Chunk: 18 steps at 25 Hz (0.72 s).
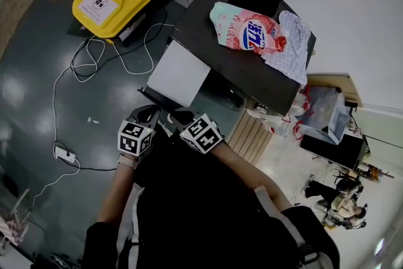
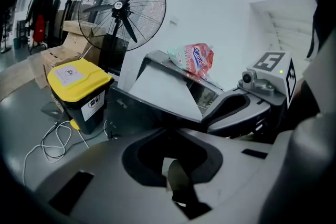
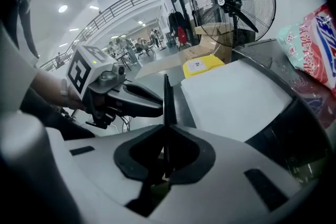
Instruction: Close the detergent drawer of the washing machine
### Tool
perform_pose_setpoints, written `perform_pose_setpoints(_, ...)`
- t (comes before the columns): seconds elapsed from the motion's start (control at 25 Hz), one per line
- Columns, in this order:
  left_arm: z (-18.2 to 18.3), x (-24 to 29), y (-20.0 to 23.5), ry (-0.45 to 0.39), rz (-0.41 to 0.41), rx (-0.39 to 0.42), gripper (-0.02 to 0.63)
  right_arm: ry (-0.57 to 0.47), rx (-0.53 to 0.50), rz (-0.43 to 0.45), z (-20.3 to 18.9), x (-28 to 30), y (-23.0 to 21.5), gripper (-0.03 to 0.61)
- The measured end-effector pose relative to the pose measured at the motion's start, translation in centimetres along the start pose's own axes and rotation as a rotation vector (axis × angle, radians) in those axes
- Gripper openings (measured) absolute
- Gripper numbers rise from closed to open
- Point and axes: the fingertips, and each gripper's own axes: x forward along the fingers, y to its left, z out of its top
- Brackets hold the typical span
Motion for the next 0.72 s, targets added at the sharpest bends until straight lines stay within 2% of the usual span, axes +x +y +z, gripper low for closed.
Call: perform_pose_setpoints(0.72,2.7,3.1,0.3,0.026,0.006,-0.012,0.012,0.002,-0.008,0.041,1.1,-0.8,-3.8,0.043)
